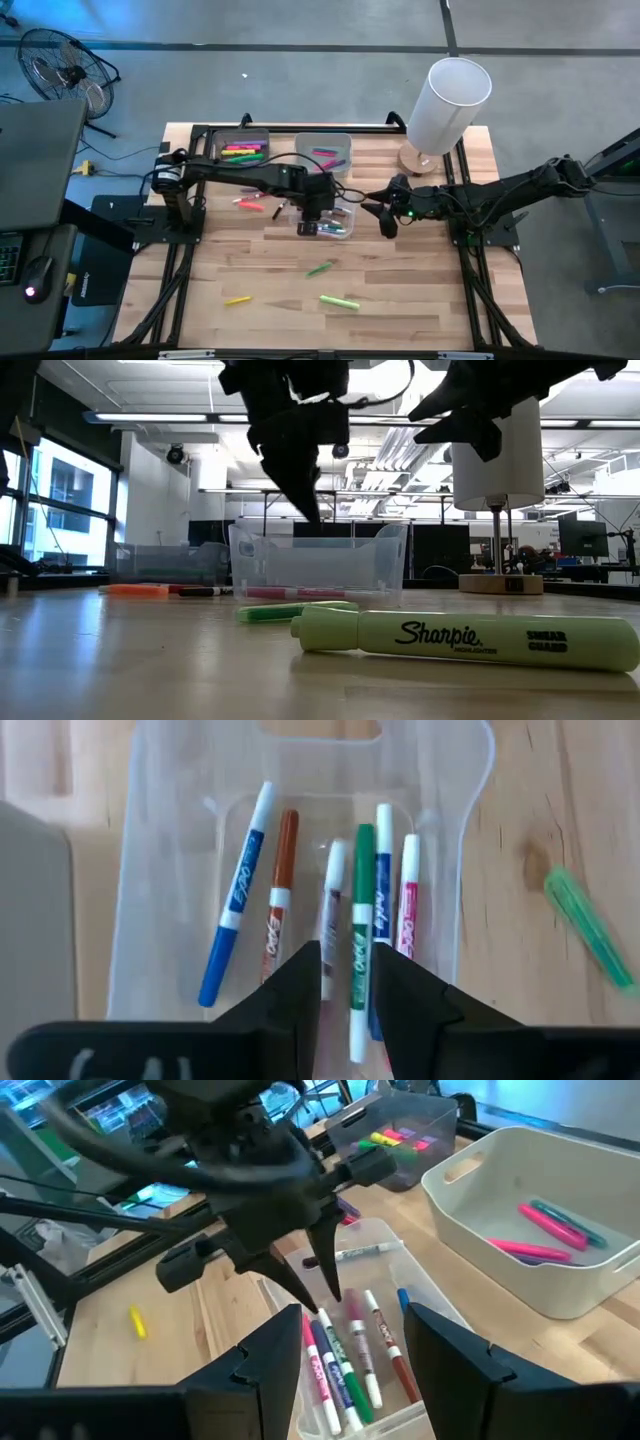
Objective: Pick & Place Markers
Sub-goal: Put the yellow pen into the gray bin
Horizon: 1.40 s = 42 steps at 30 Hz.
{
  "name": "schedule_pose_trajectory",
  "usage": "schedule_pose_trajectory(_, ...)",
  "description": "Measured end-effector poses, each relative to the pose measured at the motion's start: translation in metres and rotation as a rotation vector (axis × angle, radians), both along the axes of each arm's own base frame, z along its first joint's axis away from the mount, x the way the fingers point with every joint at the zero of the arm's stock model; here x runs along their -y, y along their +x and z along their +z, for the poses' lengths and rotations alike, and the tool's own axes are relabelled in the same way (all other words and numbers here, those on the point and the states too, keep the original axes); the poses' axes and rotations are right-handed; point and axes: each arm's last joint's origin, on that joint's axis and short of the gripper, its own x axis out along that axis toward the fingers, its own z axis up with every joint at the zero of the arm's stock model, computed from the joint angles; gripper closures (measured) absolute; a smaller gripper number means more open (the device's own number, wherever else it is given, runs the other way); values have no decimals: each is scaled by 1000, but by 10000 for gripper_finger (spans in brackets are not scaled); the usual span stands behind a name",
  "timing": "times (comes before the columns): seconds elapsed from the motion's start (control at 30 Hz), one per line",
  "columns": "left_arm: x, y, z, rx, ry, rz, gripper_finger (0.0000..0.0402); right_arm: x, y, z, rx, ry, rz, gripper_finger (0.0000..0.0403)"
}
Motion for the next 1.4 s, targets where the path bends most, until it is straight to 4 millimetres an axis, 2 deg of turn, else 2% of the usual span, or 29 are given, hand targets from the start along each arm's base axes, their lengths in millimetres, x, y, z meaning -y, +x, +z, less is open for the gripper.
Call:
schedule_pose_trajectory(0.1, 0, 2, 6, -6, -32, 59, 312, 0, 0, -1, -8, 5, 18, 236)
schedule_pose_trajectory(0.23, 1, 1, 36, 15, -75, 140, 312, -1, -1, -3, -35, 6, 32, 236)
schedule_pose_trajectory(0.33, 10, -6, 51, 7, -64, 184, 311, -1, -2, -6, -68, 0, 32, 236)
schedule_pose_trajectory(0.47, 26, -28, 60, -13, -30, 217, 311, 0, -4, -8, -98, -5, 31, 236)
schedule_pose_trajectory(0.6, 40, -62, 66, 26, -31, 284, 310, 0, -4, -11, -94, -7, 25, 236)
schedule_pose_trajectory(0.87, 70, -144, 60, 26, -110, 418, 310, 0, -5, -15, -80, 41, 3, 236)
schedule_pose_trajectory(1.07, 95, -184, 53, 4, -115, 472, 310, 0, -5, -15, -51, 139, -38, 240)
schedule_pose_trajectory(1.2, 113, -203, 43, -72, -96, 457, 310, -6, -6, -16, -49, 183, -41, 279)
schedule_pose_trajectory(1.4, 136, -222, 31, -105, -110, 439, 310, -30, -2, -25, -87, 266, 4, 389)
